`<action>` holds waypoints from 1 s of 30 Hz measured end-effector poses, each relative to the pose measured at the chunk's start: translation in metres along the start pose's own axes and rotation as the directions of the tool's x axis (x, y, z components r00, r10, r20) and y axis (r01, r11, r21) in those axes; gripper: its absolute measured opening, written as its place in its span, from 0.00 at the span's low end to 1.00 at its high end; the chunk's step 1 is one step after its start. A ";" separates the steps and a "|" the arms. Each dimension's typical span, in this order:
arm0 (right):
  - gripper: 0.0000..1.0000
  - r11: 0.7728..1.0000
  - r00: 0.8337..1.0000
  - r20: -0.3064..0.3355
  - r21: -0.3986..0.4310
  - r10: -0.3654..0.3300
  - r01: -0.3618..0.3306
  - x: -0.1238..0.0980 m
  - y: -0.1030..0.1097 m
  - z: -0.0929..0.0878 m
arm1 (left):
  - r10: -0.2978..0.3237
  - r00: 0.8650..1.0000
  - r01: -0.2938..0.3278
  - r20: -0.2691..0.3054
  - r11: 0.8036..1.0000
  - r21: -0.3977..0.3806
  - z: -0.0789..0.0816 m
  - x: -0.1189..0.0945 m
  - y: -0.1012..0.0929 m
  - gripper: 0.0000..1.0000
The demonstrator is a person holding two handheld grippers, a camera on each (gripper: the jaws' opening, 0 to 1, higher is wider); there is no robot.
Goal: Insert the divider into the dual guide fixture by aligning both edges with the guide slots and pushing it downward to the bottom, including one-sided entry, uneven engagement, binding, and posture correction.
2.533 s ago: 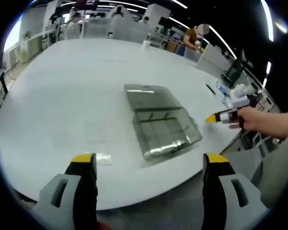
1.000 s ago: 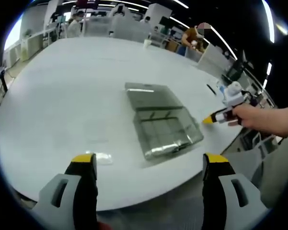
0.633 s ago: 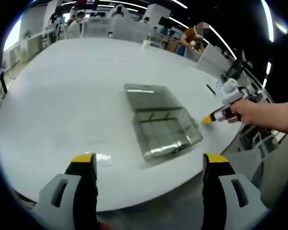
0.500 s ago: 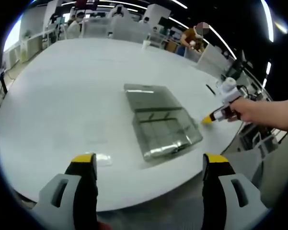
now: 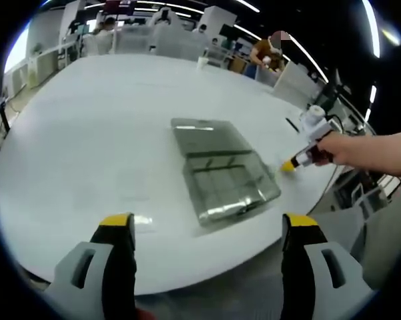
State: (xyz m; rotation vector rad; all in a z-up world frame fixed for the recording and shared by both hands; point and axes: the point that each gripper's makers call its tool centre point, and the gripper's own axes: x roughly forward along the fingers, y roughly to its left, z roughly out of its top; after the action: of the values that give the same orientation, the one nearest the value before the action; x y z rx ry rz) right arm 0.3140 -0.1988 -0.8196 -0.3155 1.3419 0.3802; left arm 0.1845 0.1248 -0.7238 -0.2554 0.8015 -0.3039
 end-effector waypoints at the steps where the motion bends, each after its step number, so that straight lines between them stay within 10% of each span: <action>1: 0.30 1.000 1.000 -0.001 -0.003 0.000 0.000 0.001 -0.001 0.000 | 0.000 1.000 0.000 0.000 1.000 0.000 0.000 0.000 0.000 0.89; 30: 0.27 0.994 0.999 0.014 -0.101 0.040 -0.039 0.000 0.003 -0.002 | -0.007 1.000 0.007 0.002 1.000 0.009 0.001 -0.002 -0.005 0.89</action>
State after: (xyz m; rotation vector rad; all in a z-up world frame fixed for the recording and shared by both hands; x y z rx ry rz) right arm 0.3112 -0.1966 -0.8205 -0.3693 1.3171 0.4836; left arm 0.1824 0.1212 -0.7202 -0.2500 0.7970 -0.3138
